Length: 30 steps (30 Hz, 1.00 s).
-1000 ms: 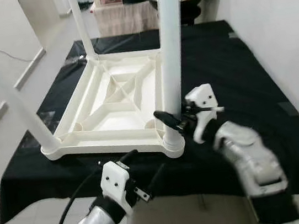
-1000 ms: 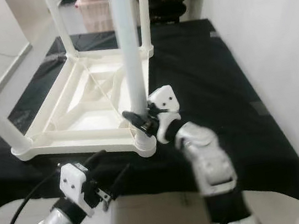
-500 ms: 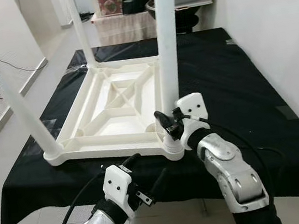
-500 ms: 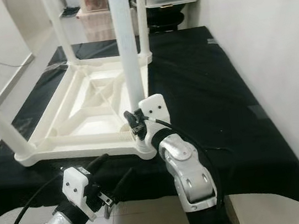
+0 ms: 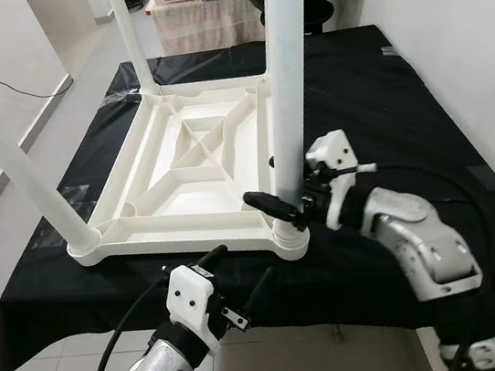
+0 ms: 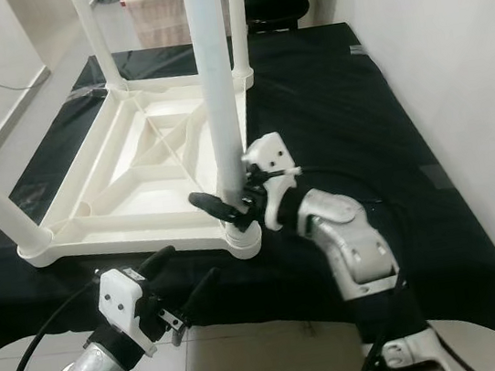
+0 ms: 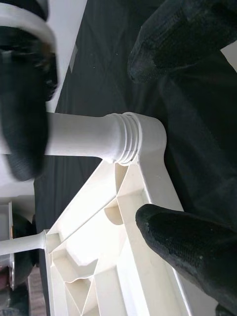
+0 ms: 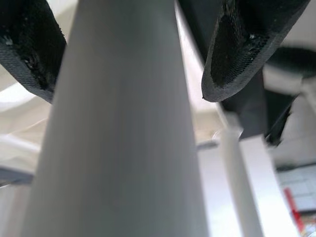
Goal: Building children table
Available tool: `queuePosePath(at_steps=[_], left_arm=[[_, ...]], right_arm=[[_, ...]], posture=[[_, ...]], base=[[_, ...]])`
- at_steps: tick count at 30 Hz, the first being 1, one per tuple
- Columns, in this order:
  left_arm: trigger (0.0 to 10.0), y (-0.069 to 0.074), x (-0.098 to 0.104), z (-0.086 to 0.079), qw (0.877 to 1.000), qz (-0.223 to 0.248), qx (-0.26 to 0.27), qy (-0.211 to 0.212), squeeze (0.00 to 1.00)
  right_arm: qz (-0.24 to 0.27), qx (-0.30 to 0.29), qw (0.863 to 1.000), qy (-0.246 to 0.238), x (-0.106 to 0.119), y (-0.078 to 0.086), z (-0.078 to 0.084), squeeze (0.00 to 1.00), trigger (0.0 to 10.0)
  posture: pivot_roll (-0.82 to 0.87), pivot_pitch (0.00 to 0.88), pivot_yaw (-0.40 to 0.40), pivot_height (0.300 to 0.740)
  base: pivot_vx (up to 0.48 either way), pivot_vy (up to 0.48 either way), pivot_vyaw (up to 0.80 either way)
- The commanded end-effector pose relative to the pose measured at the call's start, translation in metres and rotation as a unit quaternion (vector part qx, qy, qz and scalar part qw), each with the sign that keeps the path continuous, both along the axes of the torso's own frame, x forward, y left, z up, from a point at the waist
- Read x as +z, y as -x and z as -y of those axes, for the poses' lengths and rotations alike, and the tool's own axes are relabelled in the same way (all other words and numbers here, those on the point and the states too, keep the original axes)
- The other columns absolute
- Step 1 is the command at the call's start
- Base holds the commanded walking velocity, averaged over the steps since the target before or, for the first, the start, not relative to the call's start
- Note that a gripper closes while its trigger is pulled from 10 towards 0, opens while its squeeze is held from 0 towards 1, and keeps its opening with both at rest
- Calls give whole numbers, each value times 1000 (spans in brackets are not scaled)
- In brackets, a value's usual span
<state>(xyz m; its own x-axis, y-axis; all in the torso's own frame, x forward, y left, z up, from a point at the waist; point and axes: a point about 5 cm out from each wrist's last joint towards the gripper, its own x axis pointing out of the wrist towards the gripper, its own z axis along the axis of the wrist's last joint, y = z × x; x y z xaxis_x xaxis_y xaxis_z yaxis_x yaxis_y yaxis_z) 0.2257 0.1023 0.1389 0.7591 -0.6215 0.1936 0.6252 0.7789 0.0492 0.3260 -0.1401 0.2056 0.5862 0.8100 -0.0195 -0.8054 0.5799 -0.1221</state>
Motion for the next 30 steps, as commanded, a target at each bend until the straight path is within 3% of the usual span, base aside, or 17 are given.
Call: queuePosePath(at_steps=[1, 10, 11, 12, 13, 24, 25, 27, 28, 30], left_arm=[[10000, 1, -4, 1, 1000, -4, -1, -9, 0], [10000, 2, -3, 2, 1000, -4, -11, -11, 0], [10000, 1, -2, 3, 1000, -3, -13, -11, 0], [10000, 1, -2, 3, 1000, -3, -13, -11, 0], [10000, 0, -1, 3, 1000, -2, -17, -10, 0], [10000, 1, 0, 0, 1000, -3, -19, -14, 0], [10000, 1, -1, 0, 1000, -4, -17, -14, 0], [10000, 1, -1, 0, 1000, -4, -17, -14, 0], [10000, 2, -2, -2, 1000, -6, -15, -14, 0], [10000, 2, -2, -3, 1000, -7, -13, -13, 0]], right_arm=[[-1, 23, 1000, 8, -3, -3, 4, 0, 10000], [-14, 50, 999, 12, -4, -14, 17, 0, 10000], [-16, 56, 998, 5, -3, -16, 20, 0, 863], [-16, 56, 998, 5, -3, -16, 20, 0, 863], [-20, 65, 998, -1, -3, -17, 22, 0, 0], [-33, 107, 994, 15, -6, -21, 32, 0, 0], [-23, 76, 997, 25, -7, -18, 38, 0, 0], [-23, 76, 997, 25, -7, -18, 38, 0, 0], [-17, 24, 999, 36, -11, -14, 43, 0, 0], [-16, 1, 999, 41, -13, -11, 44, 0, 0]], posture=[[-11, 116, 15, 740], [-8, 118, 30, 740], [-10, 119, 32, 740], [-10, 119, 32, 740], [-13, 122, 40, 740], [-10, 131, 41, 740], [-22, 134, 36, 740], [-22, 134, 36, 740], [-28, 135, 28, 740], [-28, 135, 28, 740]], base=[[0, 0, 0], [0, 0, 0], [0, 0, 0], [0, 0, 0], [0, 0, 0], [0, 0, 0], [0, 0, 0], [0, 0, 0], [0, 0, 0], [0, 0, 0]])
